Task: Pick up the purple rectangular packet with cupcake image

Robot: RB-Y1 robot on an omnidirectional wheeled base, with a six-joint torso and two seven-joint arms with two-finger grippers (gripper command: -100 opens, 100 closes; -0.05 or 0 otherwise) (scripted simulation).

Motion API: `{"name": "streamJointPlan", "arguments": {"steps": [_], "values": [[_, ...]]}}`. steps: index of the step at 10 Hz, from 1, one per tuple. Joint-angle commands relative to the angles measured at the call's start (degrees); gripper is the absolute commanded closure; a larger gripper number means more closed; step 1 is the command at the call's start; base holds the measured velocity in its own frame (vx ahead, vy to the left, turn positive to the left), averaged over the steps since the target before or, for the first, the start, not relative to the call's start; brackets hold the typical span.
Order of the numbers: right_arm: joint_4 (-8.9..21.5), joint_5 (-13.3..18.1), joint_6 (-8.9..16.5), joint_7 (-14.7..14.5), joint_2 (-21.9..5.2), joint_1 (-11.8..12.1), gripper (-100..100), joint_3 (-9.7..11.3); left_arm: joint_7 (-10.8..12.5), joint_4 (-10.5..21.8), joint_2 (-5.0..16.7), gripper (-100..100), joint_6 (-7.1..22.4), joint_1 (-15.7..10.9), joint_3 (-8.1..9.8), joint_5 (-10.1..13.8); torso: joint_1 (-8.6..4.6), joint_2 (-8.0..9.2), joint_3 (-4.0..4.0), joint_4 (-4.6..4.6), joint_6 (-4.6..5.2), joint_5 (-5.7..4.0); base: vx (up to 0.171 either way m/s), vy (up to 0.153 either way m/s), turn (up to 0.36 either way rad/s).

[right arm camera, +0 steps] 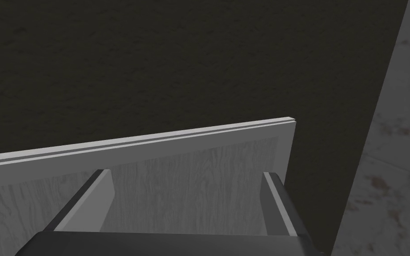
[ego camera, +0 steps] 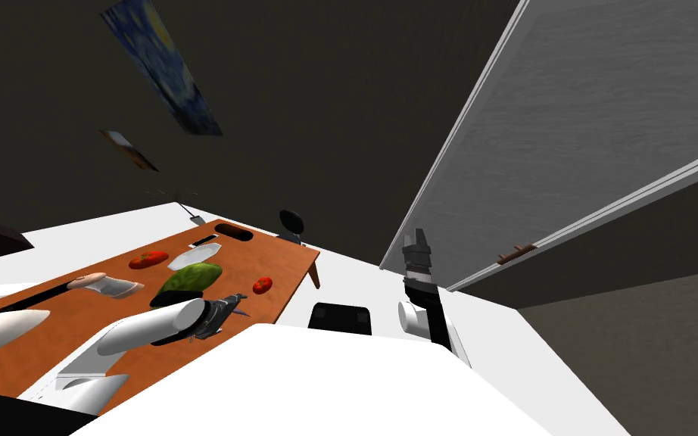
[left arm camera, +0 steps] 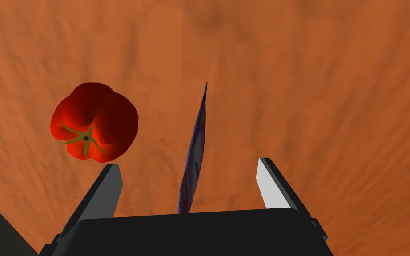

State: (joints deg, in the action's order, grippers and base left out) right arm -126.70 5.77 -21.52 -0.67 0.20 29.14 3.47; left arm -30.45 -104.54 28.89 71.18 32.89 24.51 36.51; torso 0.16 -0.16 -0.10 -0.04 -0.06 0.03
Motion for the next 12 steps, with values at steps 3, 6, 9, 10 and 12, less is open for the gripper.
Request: {"name": "streamJointPlan", "arguments": {"steps": [3, 6, 9, 10, 12], "values": [[0.0, 0.0, 0.0, 0.0, 0.0, 0.0, 0, 0.0, -2.67, 1.85, 3.64, -100, 5.82, 0.73, 1.74, 2.32, 0.01, -0.03, -0.02, -0.01, -0.01, 0.0, 0.051, 0.053, -0.125], [0.0, 0.0, 0.0, 0.0, 0.0, 0.0, 0, 0.0, -4.11, 2.93, 5.98, -100, 9.12, 1.03, 2.67, 3.54, -0.07, 0.04, 0.02, 0.01, -0.01, -0.01, 0.033, 0.04, -0.079], [0.0, 0.0, 0.0, 0.0, 0.01, 0.0, 0, 0.0, -3.29, 4.67, 5.31, -100, 7.5, -0.2, 1.69, 2.53, -0.2, 0.14, 0.08, 0.03, -0.03, -0.03, -0.005, 0.009, -0.04], [0.0, 0.0, 0.0, 0.0, 0.01, -0.01, 0, 0.01, -3.13, 5.29, 5.23, -100, 7.16, -0.53, 1.45, 2.31, -0.19, 0.23, 0.13, 0.05, 0.0, -0.03, -0.056, 0.011, -0.101], [0.0, 0.0, 0.0, 0.0, 0.01, -0.01, 0, 0.0, -2.51, 7.79, 4.95, -100, 5.84, -1.88, 0.53, 1.43, -0.18, 0.39, 0.22, 0.08, -0.02, -0.03, -0.066, 0.012, -0.092]]}}
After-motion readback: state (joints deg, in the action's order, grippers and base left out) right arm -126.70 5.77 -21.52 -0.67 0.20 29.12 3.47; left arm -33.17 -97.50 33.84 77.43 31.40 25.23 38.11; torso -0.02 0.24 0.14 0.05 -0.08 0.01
